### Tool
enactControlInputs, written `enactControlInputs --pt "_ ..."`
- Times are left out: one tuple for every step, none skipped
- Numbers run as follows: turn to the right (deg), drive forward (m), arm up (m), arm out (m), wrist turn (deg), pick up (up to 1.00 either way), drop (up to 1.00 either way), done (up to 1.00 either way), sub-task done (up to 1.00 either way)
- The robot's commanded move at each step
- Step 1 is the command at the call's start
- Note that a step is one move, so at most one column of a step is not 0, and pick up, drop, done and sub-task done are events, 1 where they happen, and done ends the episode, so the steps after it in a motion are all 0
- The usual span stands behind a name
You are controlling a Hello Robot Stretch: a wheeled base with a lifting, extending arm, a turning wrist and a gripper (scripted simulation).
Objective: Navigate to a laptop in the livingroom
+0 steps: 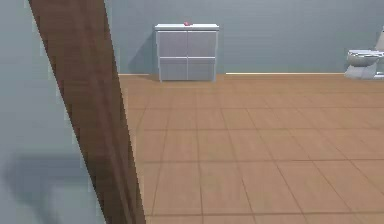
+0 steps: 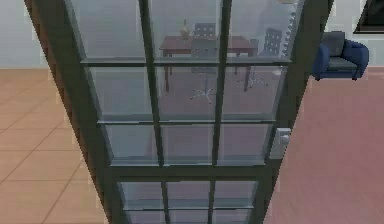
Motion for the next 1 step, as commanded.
enactControlInputs --pt "-3.0 0.0 0.0 0.0 0.0 0.0 0.0 0.0 0.0"
